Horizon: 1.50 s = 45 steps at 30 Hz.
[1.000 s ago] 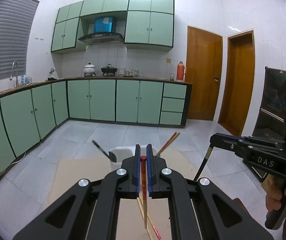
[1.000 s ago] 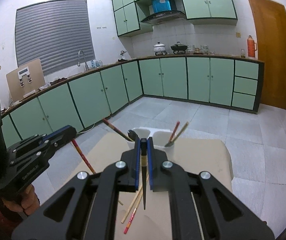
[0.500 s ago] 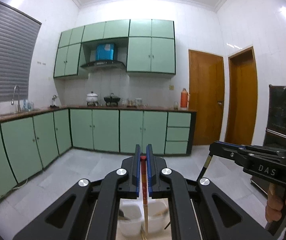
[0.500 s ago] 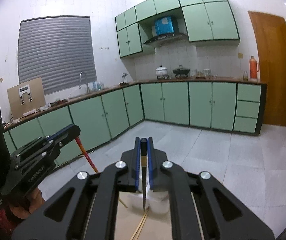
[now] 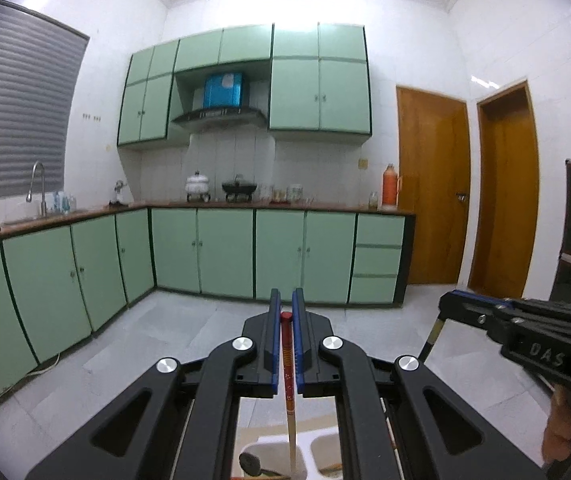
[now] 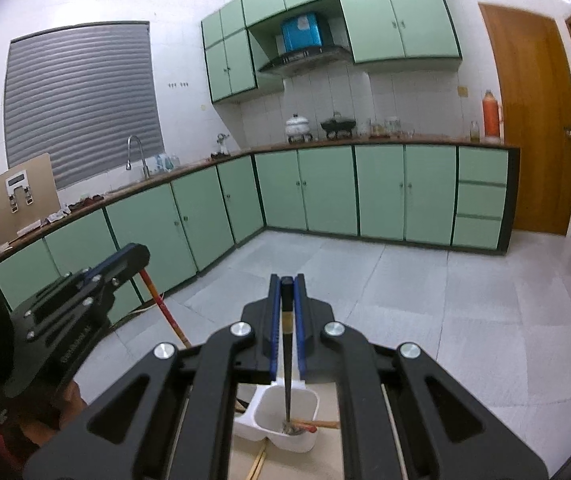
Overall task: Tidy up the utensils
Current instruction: 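Lift both chopsticks and carry them over the white holder, then drop both chopsticks into the holder and open both tools, then lower both tools to the last chopsticks and grasp the red-patterned one with the right tool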
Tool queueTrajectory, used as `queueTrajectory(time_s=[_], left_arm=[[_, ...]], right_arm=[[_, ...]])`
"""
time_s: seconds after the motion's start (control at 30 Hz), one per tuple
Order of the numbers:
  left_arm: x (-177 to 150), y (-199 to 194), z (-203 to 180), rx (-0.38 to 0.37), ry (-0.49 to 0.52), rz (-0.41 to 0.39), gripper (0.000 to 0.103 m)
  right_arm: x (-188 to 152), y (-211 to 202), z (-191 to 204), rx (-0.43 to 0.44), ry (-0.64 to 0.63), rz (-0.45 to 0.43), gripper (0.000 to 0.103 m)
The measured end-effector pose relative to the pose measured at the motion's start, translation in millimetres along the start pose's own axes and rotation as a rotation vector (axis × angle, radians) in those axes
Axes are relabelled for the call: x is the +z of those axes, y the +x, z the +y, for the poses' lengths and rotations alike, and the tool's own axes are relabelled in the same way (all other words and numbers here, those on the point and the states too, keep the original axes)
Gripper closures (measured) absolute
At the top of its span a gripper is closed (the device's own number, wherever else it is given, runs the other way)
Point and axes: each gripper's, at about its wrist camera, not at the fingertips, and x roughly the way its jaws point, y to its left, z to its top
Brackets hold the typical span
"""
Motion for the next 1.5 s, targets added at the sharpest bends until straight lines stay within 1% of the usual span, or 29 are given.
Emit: queueTrajectory(time_s=[0.1, 0.27, 0.33, 0.37, 0.4, 0.47, 0.53, 0.57, 0.6, 0.63, 0.67, 0.7, 0.73, 0.77, 0.83, 0.93, 1.0, 1.1, 1.17, 1.23, 1.4, 1.5], left_arm=[[-16, 15, 4, 0.011, 0.004, 0.052, 0.097], [-37, 28, 9, 0.015, 0.0, 0.121, 0.097], [-42, 32, 10, 0.011, -0.002, 0.154, 0.097], [-44, 33, 11, 0.014, -0.007, 0.162, 0.096], [-45, 32, 13, 0.014, -0.012, 0.169, 0.093], [-45, 29, 15, 0.011, -0.022, 0.17, 0.091], [-44, 21, 17, 0.009, -0.027, 0.161, 0.086], [-43, 16, 17, 0.008, -0.031, 0.156, 0.081], [-42, 9, 18, 0.009, -0.035, 0.146, 0.074], [-41, 4, 19, 0.009, -0.037, 0.139, 0.07], [-40, -3, 20, 0.012, -0.04, 0.13, 0.065], [-38, -7, 21, 0.012, -0.041, 0.124, 0.06], [-39, -16, 21, 0.01, -0.045, 0.114, 0.058], [-39, -24, 21, 0.012, -0.047, 0.107, 0.052], [-43, -41, 20, 0.014, -0.057, 0.086, 0.041], [-51, -64, 16, 0.014, -0.061, 0.068, 0.035], [-62, -82, 13, 0.017, -0.061, 0.064, 0.028], [-79, -100, 10, 0.02, -0.067, 0.08, 0.025], [-90, -109, 8, 0.018, -0.065, 0.105, 0.024], [-103, -118, 5, 0.031, -0.052, 0.134, 0.023], [-143, -136, 6, 0.061, -0.038, 0.223, 0.023], [-165, -139, 9, 0.072, -0.037, 0.275, 0.023]], right_arm=[[-13, 11, -1, 0.012, 0.007, 0.029, 0.097], [-27, 23, 2, 0.028, 0.013, 0.08, 0.097], [-30, 25, 2, 0.029, 0.021, 0.089, 0.091], [-33, 24, 3, 0.027, 0.023, 0.092, 0.089], [-34, 23, 3, 0.024, 0.025, 0.09, 0.087], [-34, 19, 1, 0.007, 0.029, 0.075, 0.083], [-35, 10, -1, -0.012, 0.033, 0.052, 0.074], [-34, 6, -3, -0.02, 0.034, 0.04, 0.072], [-35, -2, -3, -0.032, 0.035, 0.02, 0.064], [-37, -8, -5, -0.041, 0.036, 0.006, 0.057], [-40, -16, -5, -0.05, 0.036, -0.012, 0.053], [-43, -24, -5, -0.058, 0.038, -0.03, 0.046], [-46, -31, -5, -0.062, 0.039, -0.044, 0.041], [-51, -39, -4, -0.068, 0.039, -0.06, 0.037], [-62, -53, -5, -0.084, 0.037, -0.092, 0.025], [-83, -73, -3, -0.099, 0.029, -0.118, 0.015], [-98, -83, 0, -0.111, 0.026, -0.123, 0.012], [-119, -92, 4, -0.116, 0.027, -0.101, 0.01], [-134, -96, 7, -0.109, 0.035, -0.074, 0.009], [-149, -99, 10, -0.105, 0.039, -0.046, 0.009], [-190, -106, 21, -0.129, 0.029, 0.025, 0.009], [-214, -107, 25, -0.144, 0.042, 0.058, 0.009]])
